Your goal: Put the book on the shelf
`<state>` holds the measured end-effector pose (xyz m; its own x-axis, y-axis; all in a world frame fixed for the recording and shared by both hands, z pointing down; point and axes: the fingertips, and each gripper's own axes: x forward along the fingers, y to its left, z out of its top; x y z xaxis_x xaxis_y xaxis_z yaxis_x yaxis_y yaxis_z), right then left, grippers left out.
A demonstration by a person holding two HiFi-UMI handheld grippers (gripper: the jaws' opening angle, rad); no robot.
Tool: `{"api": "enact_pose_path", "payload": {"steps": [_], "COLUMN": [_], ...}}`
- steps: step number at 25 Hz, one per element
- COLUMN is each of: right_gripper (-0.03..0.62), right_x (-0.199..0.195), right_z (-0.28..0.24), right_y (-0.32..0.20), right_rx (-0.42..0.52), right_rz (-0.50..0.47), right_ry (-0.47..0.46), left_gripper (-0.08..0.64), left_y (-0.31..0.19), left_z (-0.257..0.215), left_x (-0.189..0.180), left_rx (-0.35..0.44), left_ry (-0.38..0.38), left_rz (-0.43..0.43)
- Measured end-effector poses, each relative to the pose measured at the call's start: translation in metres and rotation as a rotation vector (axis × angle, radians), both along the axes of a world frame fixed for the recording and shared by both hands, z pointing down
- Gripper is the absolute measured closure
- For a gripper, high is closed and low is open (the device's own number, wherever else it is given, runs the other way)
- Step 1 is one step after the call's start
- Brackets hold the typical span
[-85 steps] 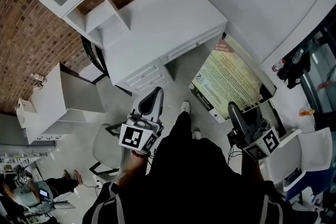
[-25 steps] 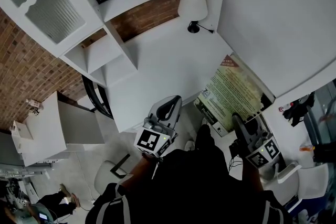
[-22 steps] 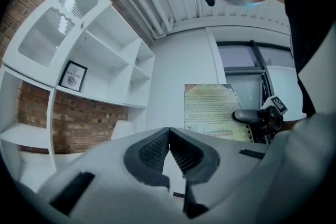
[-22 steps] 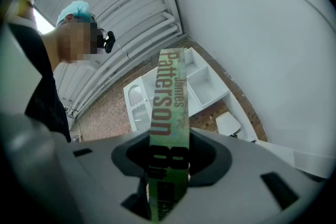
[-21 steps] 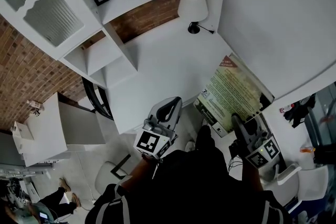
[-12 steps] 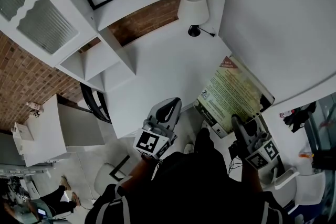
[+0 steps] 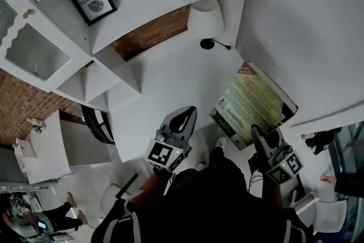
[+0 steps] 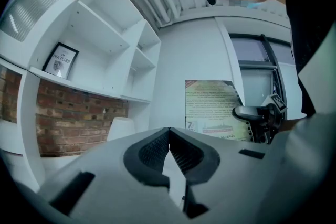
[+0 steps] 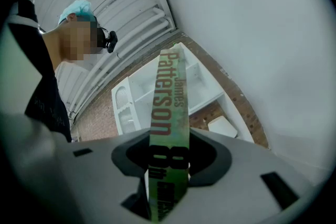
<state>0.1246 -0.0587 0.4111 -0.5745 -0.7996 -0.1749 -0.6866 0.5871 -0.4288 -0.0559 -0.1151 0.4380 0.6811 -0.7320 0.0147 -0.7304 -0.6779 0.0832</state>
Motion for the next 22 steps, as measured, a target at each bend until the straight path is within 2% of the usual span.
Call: {"api": "enact_pose_path", "payload": {"steps": [7, 10, 17, 22], "right_gripper": [0.430, 0.430, 0.430, 0.430], "right_x": [0.031, 0.041, 0.045, 0.044], "right_z": [-0.010, -0.010, -0.012, -0.019], "right_y": [-0.070, -0.093, -0.142, -0.168], "right_rx": [0.018, 0.025, 0.035, 0.056], "right_rz": [0.001, -0.008, -0.056, -0.076], "right_ry": [-0.020, -0.022, -0.025, -0.012], "left_gripper": [0.541, 0.541, 0.541, 0.541], "left_y": [-0.064, -0.085, -0.123, -0.143], "left_z": [-0.005, -0.016, -0.018, -0.014], "left_x": [0.023, 0.034, 0.039, 0.030], "left_rx": [0.030, 0.008, 0.012, 0.076], "left_ry": [-0.027, -0.022, -0.020, -0.049], "left_rz": [-0.003, -0.023, -0.063, -0.074]}}
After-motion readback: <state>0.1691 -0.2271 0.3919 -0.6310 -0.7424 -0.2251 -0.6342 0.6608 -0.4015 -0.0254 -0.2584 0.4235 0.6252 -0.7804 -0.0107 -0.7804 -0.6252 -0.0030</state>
